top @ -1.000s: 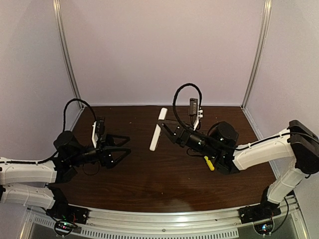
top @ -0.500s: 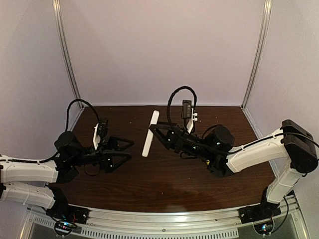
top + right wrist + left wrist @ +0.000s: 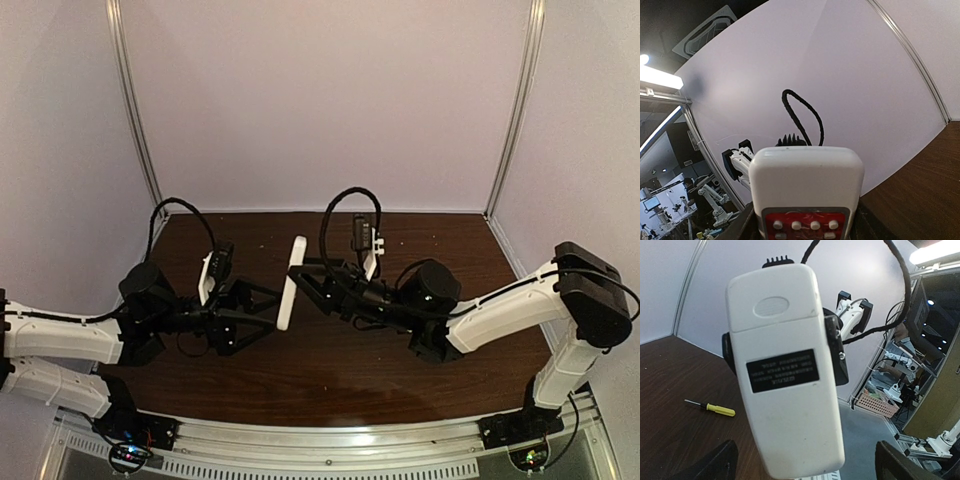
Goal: Unload the batteries from the remote control
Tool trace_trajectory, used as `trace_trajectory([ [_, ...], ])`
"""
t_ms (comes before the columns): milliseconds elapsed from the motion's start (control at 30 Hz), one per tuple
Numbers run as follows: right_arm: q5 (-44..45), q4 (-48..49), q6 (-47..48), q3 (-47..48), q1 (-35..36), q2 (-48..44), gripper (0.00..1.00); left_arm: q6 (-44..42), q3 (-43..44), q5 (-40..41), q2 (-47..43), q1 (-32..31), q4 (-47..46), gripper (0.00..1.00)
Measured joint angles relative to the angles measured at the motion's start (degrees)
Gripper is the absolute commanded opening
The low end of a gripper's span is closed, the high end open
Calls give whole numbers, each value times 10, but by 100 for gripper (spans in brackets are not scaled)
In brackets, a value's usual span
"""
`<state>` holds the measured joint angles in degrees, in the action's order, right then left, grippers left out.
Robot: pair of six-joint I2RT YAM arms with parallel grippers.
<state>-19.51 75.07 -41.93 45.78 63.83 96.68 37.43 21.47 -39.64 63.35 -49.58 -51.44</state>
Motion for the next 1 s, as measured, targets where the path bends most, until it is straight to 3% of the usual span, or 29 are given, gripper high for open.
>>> trace_trajectory([
  [267,0,2,0,18,7,17,34,0,4,-1,12,-3,-1,96],
  [533,-1,2,0,19,9,28,33,-2,5,-2,16,-11,-7,80],
  [833,0,2,2,20,15,32,33,-5,6,-2,27,-12,-11,70],
  [1000,-1,2,3,21,16,32,33,-4,7,-1,33,-12,-12,58],
])
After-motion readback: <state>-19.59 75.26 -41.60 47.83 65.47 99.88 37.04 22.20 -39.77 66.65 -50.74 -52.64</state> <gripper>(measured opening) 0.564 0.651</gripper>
